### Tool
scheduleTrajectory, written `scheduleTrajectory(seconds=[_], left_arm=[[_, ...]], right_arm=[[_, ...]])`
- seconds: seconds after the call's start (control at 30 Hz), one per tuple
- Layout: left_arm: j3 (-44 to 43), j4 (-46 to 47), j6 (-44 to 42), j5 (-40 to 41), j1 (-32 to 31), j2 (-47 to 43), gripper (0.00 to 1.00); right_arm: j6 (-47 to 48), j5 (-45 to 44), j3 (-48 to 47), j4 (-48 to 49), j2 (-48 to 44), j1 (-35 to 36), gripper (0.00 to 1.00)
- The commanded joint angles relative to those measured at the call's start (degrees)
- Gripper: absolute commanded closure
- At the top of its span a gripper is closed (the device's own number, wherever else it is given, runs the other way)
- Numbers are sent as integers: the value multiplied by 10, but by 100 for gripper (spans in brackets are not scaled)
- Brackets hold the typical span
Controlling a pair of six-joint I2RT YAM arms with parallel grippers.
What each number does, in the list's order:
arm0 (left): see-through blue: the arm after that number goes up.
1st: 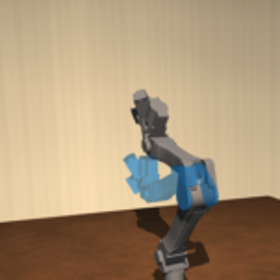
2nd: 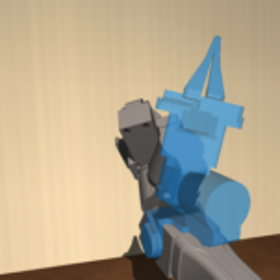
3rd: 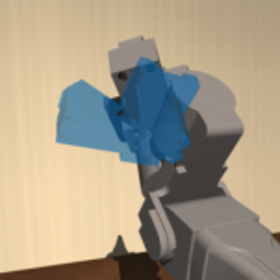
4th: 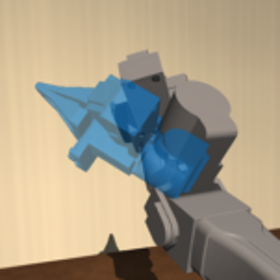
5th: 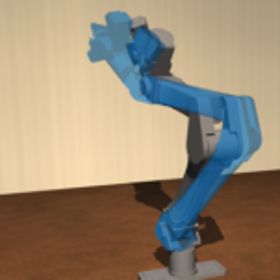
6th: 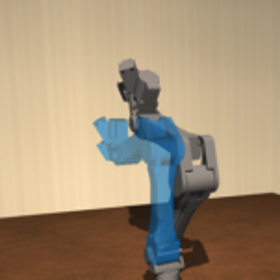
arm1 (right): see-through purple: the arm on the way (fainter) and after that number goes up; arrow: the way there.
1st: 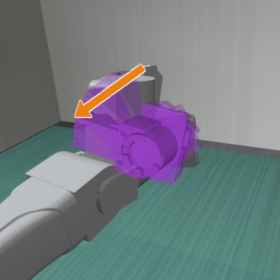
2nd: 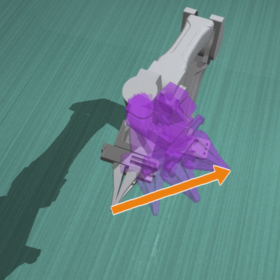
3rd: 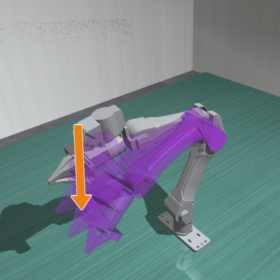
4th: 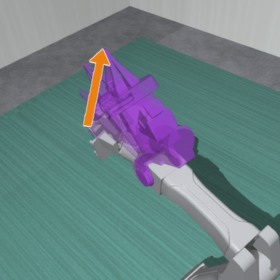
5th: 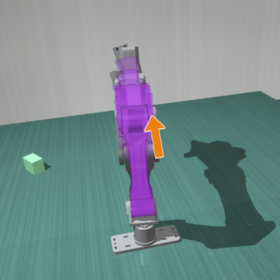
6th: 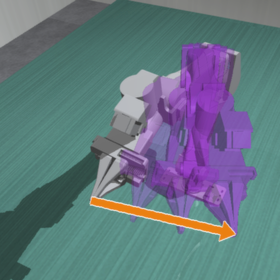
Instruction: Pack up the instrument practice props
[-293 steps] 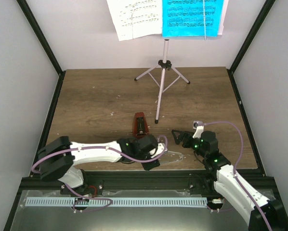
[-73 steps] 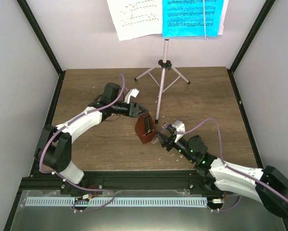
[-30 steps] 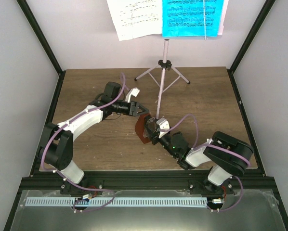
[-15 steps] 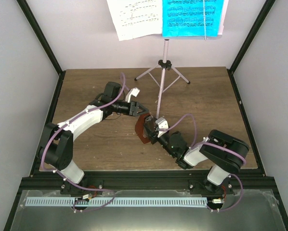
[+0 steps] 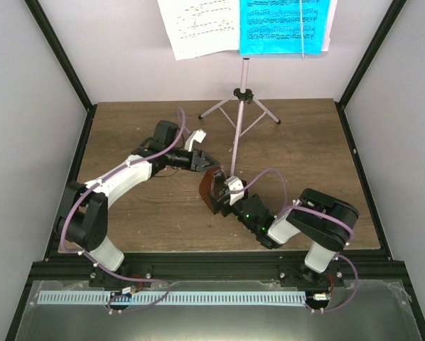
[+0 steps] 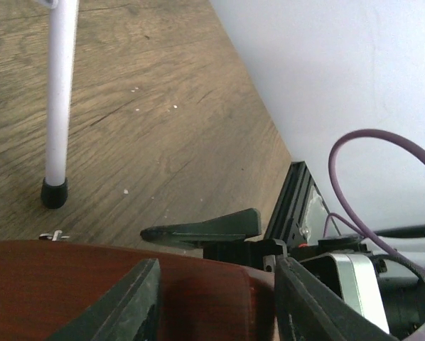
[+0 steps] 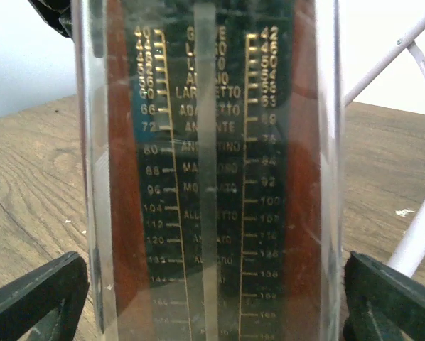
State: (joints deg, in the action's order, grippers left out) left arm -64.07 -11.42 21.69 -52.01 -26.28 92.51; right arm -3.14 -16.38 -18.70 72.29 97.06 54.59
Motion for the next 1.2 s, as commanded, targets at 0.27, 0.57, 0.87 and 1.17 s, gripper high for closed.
scheduleTrajectory(seconds=[0.27,0.57,0.87,1.17], left_arm=[[11,-1,-4,36,71,-45,23],[9,-43,-103,92,73,-118,10],[-43,-138,-226,226,-45,-104,0],[-23,-139,-278,316,-110,-87,3]], right_arm=[[-54,-3,81,-36,-82,3,0],[-135,-65,120,-127,-195,-25,0],[-219,83,55,-385,-425,-233,0],[-163,47,89,-348,-450,-262,0]])
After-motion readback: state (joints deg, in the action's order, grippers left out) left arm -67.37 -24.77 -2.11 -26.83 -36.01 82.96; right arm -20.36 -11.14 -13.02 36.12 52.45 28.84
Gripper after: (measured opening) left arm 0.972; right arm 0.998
